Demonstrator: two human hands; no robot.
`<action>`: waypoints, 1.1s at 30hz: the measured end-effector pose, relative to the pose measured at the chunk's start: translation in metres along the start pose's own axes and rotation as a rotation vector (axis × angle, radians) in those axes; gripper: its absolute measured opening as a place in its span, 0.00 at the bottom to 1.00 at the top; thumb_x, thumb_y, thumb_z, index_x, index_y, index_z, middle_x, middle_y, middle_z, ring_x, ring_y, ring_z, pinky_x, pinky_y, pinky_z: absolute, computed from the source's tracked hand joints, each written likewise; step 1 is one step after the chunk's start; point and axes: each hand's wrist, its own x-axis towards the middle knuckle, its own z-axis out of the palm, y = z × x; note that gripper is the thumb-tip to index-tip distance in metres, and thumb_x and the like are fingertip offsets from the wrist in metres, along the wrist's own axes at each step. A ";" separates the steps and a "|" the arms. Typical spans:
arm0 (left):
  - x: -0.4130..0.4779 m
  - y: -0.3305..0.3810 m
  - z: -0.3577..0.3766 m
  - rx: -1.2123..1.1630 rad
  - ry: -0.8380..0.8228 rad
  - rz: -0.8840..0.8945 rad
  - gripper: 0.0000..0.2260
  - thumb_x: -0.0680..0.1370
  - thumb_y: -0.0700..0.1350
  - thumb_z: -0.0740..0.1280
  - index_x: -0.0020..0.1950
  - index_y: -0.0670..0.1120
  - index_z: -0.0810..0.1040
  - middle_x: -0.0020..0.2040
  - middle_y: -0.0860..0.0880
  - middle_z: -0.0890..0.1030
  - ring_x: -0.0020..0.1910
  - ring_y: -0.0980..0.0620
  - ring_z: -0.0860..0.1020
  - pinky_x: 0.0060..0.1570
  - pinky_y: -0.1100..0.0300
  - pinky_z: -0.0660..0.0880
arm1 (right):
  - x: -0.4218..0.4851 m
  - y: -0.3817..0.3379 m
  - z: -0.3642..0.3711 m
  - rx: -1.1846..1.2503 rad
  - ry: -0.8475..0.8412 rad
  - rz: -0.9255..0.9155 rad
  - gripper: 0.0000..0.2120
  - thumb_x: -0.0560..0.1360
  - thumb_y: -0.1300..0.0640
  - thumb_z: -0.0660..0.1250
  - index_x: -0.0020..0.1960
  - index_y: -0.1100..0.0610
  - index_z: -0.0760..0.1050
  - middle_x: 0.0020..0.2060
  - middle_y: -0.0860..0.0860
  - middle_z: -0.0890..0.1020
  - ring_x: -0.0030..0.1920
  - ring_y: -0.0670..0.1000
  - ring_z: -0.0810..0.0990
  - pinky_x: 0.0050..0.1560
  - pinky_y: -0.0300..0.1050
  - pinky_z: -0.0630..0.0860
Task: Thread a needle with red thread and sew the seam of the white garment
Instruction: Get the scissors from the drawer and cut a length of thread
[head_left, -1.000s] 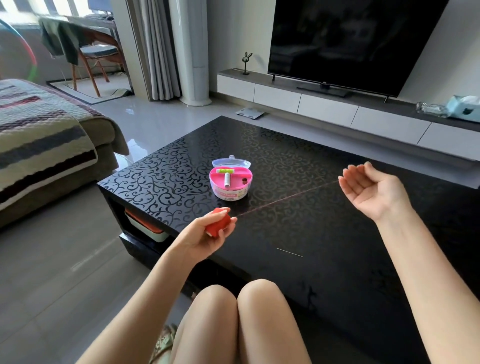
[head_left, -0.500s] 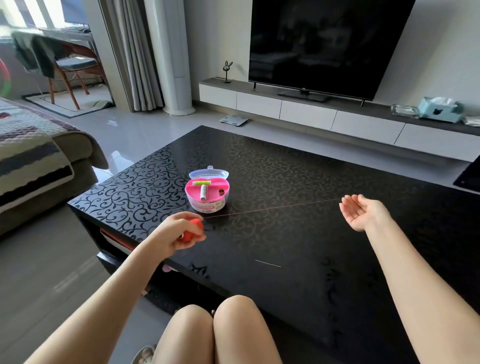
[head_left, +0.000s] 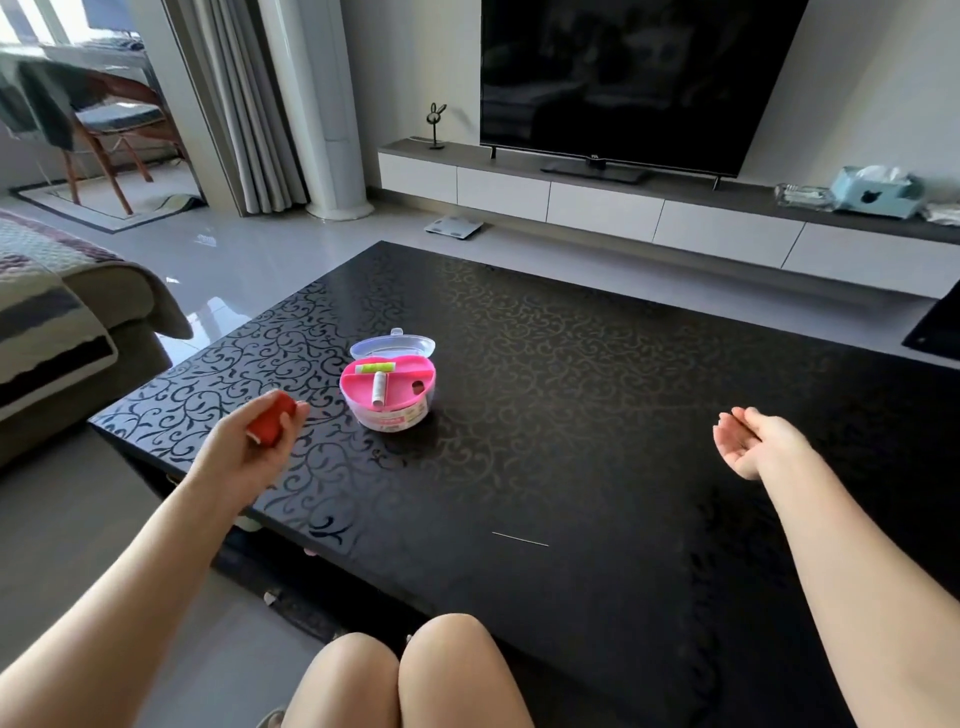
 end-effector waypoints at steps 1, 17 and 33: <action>0.002 -0.001 -0.002 -0.034 0.075 0.026 0.14 0.71 0.37 0.72 0.53 0.40 0.73 0.60 0.37 0.74 0.49 0.48 0.79 0.34 0.71 0.77 | 0.001 0.004 0.001 -0.003 -0.007 0.006 0.11 0.81 0.55 0.60 0.43 0.58 0.75 0.43 0.51 0.80 0.40 0.47 0.79 0.30 0.42 0.78; -0.020 -0.028 0.042 0.696 -0.262 -0.063 0.19 0.70 0.36 0.68 0.60 0.38 0.76 0.48 0.38 0.83 0.38 0.47 0.84 0.32 0.64 0.79 | -0.041 0.030 -0.006 -0.724 0.501 -0.679 0.23 0.73 0.65 0.60 0.68 0.61 0.69 0.62 0.59 0.77 0.63 0.61 0.75 0.61 0.50 0.70; -0.055 -0.059 0.043 0.473 -0.325 -0.197 0.10 0.75 0.30 0.65 0.54 0.37 0.75 0.44 0.38 0.84 0.38 0.48 0.84 0.28 0.68 0.77 | -0.164 0.179 0.100 -1.076 -1.063 -0.822 0.13 0.81 0.57 0.59 0.45 0.60 0.80 0.26 0.42 0.71 0.28 0.40 0.68 0.34 0.34 0.65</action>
